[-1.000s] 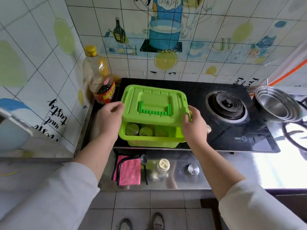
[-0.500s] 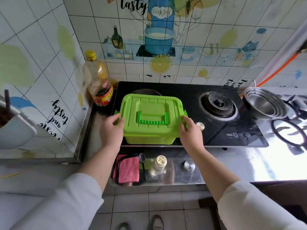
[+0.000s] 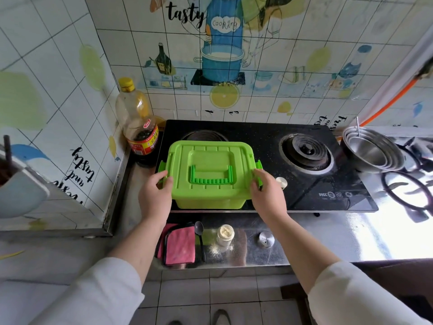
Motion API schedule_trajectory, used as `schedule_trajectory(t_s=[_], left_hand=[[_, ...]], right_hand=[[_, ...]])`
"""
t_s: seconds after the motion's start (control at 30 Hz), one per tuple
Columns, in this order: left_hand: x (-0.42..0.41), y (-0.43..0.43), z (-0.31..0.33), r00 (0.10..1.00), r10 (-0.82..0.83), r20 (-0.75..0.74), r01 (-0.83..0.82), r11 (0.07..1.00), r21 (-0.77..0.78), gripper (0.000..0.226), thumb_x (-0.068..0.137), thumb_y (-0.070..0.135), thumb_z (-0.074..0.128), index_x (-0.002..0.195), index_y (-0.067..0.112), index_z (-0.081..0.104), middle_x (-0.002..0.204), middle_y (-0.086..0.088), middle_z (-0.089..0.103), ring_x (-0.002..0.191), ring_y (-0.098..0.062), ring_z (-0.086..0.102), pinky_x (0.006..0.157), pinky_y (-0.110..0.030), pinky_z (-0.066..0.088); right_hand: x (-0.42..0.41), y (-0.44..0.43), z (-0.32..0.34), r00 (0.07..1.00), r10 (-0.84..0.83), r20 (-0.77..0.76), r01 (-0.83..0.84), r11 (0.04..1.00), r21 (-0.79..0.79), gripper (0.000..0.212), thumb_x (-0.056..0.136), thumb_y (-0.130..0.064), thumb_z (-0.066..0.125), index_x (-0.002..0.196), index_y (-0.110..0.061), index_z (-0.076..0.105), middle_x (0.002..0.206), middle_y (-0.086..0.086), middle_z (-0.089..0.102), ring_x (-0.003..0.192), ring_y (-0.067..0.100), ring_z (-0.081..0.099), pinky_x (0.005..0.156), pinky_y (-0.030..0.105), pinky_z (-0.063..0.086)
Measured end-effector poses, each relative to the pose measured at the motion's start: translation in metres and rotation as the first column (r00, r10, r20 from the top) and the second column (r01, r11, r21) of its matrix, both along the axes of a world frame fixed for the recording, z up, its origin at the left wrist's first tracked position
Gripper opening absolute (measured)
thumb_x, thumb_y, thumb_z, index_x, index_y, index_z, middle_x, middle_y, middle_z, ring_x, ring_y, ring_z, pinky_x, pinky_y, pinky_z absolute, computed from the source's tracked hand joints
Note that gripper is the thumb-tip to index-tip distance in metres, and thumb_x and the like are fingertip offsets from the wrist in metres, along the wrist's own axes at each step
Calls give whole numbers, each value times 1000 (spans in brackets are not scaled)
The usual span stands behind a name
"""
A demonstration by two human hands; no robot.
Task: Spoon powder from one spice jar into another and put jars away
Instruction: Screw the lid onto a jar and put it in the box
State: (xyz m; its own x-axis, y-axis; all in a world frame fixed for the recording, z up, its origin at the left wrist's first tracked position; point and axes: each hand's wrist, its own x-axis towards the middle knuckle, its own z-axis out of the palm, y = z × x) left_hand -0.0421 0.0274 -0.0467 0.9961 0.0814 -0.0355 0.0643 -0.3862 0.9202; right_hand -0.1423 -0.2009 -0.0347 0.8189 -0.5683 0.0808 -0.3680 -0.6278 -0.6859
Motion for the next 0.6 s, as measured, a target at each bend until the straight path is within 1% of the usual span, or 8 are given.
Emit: schedule_trajectory(t_s=[0.1, 0.2, 0.23, 0.3, 0.33, 0.4, 0.5, 0.6], left_hand=[[4, 1, -1, 994, 104, -18, -105, 992, -71, 43, 90, 38, 62, 129, 23, 56, 129, -1, 59, 118, -19, 56, 99, -40, 47], [9, -1, 2, 941, 222, -255, -261, 957, -129, 64, 84, 42, 69, 138, 17, 45, 140, -5, 49, 126, -25, 48, 105, -41, 40], [11, -1, 3, 910, 194, -367, -281, 938, -202, 68, 83, 42, 71, 139, 15, 44, 140, -6, 48, 127, -26, 48, 106, -40, 39], [14, -2, 6, 856, 26, -516, -297, 842, -450, 52, 84, 33, 72, 128, 12, 52, 132, -8, 57, 118, -25, 56, 107, -41, 41], [15, -3, 7, 847, -45, -530, -287, 799, -528, 42, 86, 27, 71, 122, 10, 58, 126, -10, 62, 112, -24, 60, 105, -43, 43], [16, -2, 4, 865, -48, -500, -271, 794, -544, 30, 85, 19, 72, 112, 9, 64, 115, -12, 68, 102, -23, 65, 102, -43, 47], [21, -3, -2, 915, 26, -402, -246, 826, -507, 21, 81, 13, 74, 102, 13, 70, 106, -11, 72, 98, -24, 68, 97, -44, 51], [20, -5, -2, 956, 47, -291, -168, 899, -405, 37, 82, 15, 72, 119, 14, 67, 113, -3, 70, 103, -21, 66, 96, -43, 52]], right_hand=[[3, -8, 3, 980, -186, 68, 182, 981, 72, 44, 94, -24, 55, 136, -15, 49, 137, 5, 49, 125, 21, 46, 95, 26, 36], [13, -15, 2, 960, -255, -117, 281, 861, 425, 63, 91, -38, 59, 144, -13, 37, 134, 5, 48, 116, 21, 50, 92, 30, 40], [15, -14, 1, 962, -223, -159, 274, 800, 534, 59, 91, -41, 59, 139, -12, 43, 127, 4, 54, 109, 20, 55, 92, 33, 45], [16, -15, -2, 973, -195, -125, 228, 729, 646, 29, 92, -38, 58, 107, -14, 63, 98, 3, 66, 85, 16, 60, 78, 31, 51], [16, -14, -2, 976, -202, -77, 204, 745, 635, 21, 93, -35, 57, 92, -16, 65, 85, 2, 65, 75, 15, 58, 70, 29, 49], [16, -14, -7, 977, -213, -2, 176, 804, 568, 18, 93, -32, 58, 85, -17, 66, 78, -1, 65, 72, 14, 58, 64, 29, 46], [19, -12, -6, 970, -240, 28, 206, 883, 421, 33, 89, -34, 63, 114, -13, 67, 99, 1, 70, 85, 10, 65, 68, 21, 50], [18, -11, -3, 970, -241, 25, 215, 904, 370, 40, 91, -31, 62, 125, -11, 60, 110, 4, 65, 77, -6, 53, 60, 8, 41]])
